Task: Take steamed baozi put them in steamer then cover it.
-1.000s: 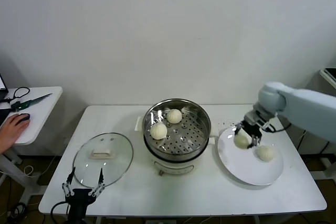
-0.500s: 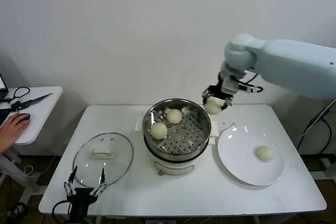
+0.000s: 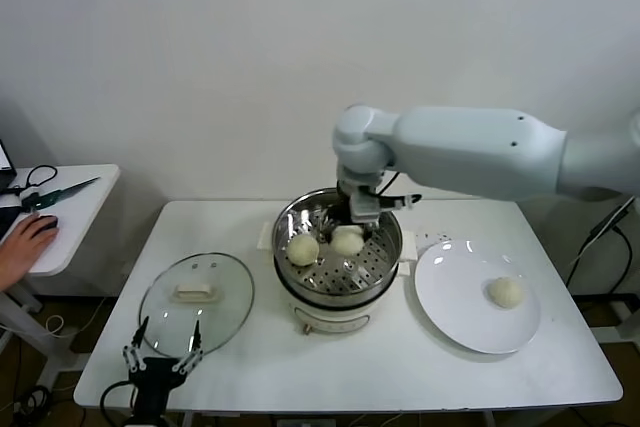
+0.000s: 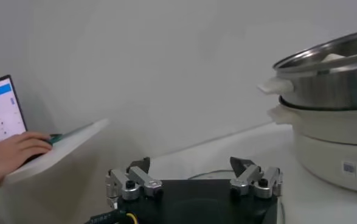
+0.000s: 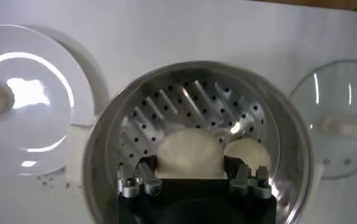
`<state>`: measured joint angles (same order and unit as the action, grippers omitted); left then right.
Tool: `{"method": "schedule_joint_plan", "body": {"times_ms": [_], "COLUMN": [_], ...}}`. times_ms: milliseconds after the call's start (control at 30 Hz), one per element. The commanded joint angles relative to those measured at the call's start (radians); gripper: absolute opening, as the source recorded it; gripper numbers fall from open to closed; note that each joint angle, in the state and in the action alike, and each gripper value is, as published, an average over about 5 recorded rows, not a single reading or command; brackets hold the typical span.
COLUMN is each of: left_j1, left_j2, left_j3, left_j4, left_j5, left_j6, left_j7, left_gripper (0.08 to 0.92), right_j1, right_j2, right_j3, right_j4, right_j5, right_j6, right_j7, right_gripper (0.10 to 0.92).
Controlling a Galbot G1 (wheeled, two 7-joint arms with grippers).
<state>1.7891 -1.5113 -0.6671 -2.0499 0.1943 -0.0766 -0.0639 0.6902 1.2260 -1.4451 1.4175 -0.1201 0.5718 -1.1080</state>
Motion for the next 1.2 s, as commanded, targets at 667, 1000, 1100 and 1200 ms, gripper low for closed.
{"method": "schedule_joint_plan", "body": {"times_ms": [667, 1000, 1100, 1200], "left_j1": [-0.004, -0.004, -0.003, -0.003], "left_j2": [0.003, 0.000, 0.000, 0.001], "left_j3": [0.000, 0.006, 0.007, 0.009], "left_j4": [0.016, 0.010, 0.008, 0.005], "left_j5": [-0.010, -0.005, -0.002, 0.002], "left_j6": [-0.001, 0.000, 0.000, 0.001], "left_j7": [-0.001, 0.000, 0.000, 0.000], "left_gripper": [0.823, 0.823, 0.823, 0.823], "right_j1": [-0.110, -0.072, -0.052, -0.025], "right_j2": [0.066, -0.002, -0.046, -0.096], "right_j3": [-0.021, 0.010, 0.027, 0.040], "right_j4": [-0.006, 0.011, 0.007, -0.009], "right_j5": [0.016, 0.011, 0.033, 0.079], "right_j6": [-0.051, -0.059, -0.071, -0.090], "right_j7": [-0.014, -0.018, -0.017, -0.012], "right_gripper": [0.779, 0.823, 0.823, 0.823]}}
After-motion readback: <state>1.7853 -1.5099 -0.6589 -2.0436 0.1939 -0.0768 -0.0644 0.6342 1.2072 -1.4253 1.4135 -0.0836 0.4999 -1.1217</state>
